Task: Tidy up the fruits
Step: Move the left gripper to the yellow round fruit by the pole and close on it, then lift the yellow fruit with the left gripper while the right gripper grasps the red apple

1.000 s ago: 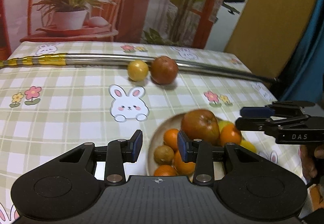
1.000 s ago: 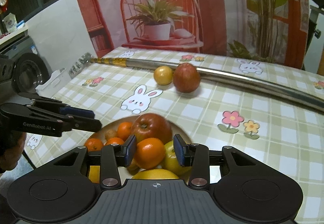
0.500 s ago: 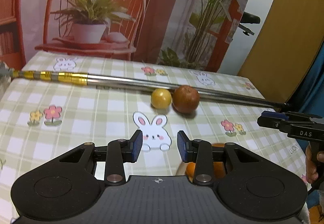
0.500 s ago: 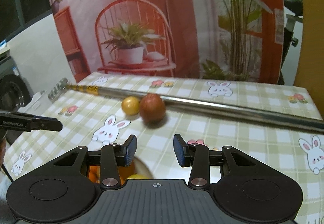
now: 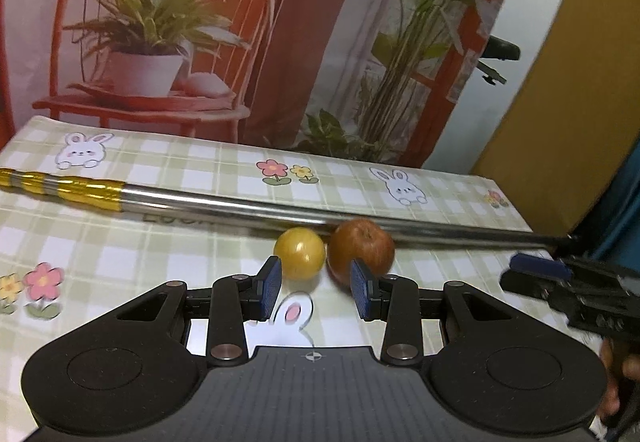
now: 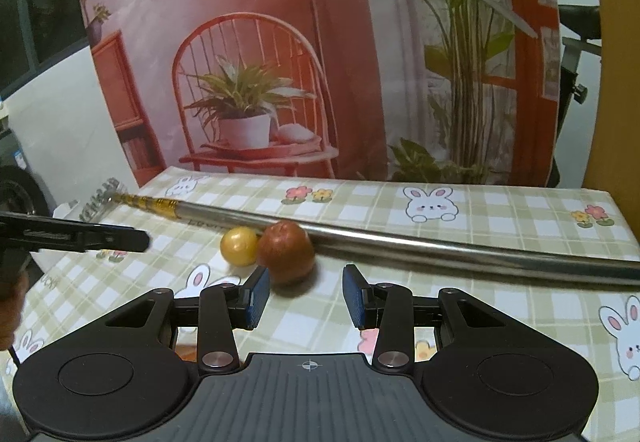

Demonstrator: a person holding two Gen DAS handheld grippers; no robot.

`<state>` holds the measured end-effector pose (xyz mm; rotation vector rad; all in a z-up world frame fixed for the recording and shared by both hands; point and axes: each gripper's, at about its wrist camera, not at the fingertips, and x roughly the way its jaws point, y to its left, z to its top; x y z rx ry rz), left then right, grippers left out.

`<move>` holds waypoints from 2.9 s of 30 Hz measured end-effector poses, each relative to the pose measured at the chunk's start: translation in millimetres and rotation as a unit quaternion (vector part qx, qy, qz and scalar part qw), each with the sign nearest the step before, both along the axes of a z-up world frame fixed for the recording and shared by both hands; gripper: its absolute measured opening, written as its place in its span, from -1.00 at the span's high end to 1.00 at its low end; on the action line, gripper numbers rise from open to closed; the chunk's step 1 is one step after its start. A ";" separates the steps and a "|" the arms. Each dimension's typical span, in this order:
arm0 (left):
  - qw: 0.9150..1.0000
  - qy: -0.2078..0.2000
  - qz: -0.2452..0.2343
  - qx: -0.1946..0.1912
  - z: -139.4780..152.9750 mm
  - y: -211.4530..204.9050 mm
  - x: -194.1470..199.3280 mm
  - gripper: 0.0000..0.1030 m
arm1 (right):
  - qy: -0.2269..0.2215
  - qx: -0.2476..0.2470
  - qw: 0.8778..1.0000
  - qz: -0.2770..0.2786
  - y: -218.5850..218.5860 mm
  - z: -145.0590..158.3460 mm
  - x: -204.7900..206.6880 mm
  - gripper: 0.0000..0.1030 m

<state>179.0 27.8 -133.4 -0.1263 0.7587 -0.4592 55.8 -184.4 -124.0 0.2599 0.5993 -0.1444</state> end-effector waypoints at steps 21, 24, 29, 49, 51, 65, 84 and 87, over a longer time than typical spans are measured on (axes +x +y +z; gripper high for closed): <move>1.000 0.008 -0.013 0.025 -49.6 -32.9 53.9 -0.02 | 0.002 0.040 0.999 -0.021 -24.0 -30.8 27.7 0.28; 0.999 0.013 -0.022 0.032 -54.4 -35.0 55.9 -0.01 | 0.004 0.040 0.999 -0.020 -24.3 -31.4 28.4 0.28; 0.999 0.019 -0.022 0.039 -59.7 -34.5 58.2 0.07 | 0.006 0.041 0.999 -0.022 -27.0 -32.9 30.2 0.27; 0.999 -0.004 0.027 0.021 -16.8 25.7 -19.6 0.07 | -0.040 0.011 0.999 0.035 -19.8 -40.0 63.3 0.15; 0.999 -0.009 0.031 0.013 -11.3 31.0 -30.1 0.08 | -0.037 0.011 0.998 0.048 -18.4 -43.5 72.6 0.14; 0.999 -0.014 0.046 -0.009 -6.6 34.1 -57.3 0.07 | -0.003 -0.022 0.993 0.113 8.8 -60.7 114.9 -0.18; 0.999 -0.015 0.030 -0.007 -5.1 30.9 -64.8 0.08 | 0.043 -0.055 0.991 0.110 14.3 -82.0 137.4 -0.11; 1.000 -0.016 0.025 -0.005 -4.9 30.9 -65.3 0.07 | 0.048 -0.060 0.991 0.110 14.9 -81.7 137.8 -0.10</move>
